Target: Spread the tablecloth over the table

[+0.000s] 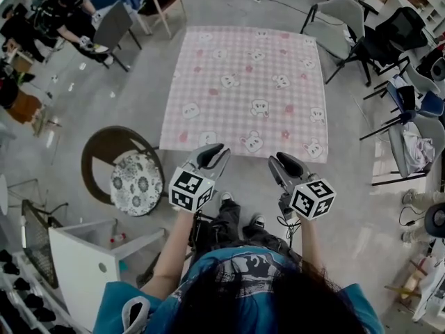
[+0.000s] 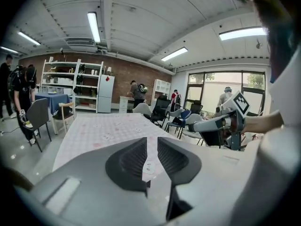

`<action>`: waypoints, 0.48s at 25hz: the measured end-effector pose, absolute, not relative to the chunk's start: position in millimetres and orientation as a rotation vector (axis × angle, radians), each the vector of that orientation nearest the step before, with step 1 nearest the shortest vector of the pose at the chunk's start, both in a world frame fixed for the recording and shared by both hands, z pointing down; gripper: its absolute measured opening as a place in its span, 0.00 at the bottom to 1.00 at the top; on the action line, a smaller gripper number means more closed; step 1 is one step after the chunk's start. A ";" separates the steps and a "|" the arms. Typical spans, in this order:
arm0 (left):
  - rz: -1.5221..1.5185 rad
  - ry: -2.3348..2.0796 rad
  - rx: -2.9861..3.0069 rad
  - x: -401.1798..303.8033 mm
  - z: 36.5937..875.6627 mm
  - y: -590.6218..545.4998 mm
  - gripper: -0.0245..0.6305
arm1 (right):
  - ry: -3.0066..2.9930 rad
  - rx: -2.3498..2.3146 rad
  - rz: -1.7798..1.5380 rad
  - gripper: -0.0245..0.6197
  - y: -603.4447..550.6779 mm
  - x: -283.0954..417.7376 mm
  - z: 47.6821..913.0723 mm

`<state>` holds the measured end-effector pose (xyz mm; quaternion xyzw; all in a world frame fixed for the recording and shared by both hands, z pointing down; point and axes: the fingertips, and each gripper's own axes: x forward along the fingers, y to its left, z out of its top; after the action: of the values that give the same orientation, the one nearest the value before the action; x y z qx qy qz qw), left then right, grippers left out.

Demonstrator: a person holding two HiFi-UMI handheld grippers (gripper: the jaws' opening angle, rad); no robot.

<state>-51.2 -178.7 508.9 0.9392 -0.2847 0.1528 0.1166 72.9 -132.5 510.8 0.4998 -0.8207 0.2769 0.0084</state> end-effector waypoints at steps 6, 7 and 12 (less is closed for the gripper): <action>0.361 -0.855 2.805 -24.4 476.9 -133.3 0.08 | -2.687 1.504 0.727 0.12 -97.6 81.2 467.6; 0.331 -0.856 2.803 -20.4 471.3 -125.9 0.07 | -2.712 1.484 0.719 0.12 -92.3 81.2 461.1; 0.237 -0.885 2.781 -6.6 451.6 -81.6 0.06 | -2.766 1.395 0.674 0.12 -62.8 78.8 447.1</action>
<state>-6.6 -81.6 451.6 0.9444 -0.3004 0.0806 0.1064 78.8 -62.8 447.1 0.4399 -0.8724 0.2127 -0.0142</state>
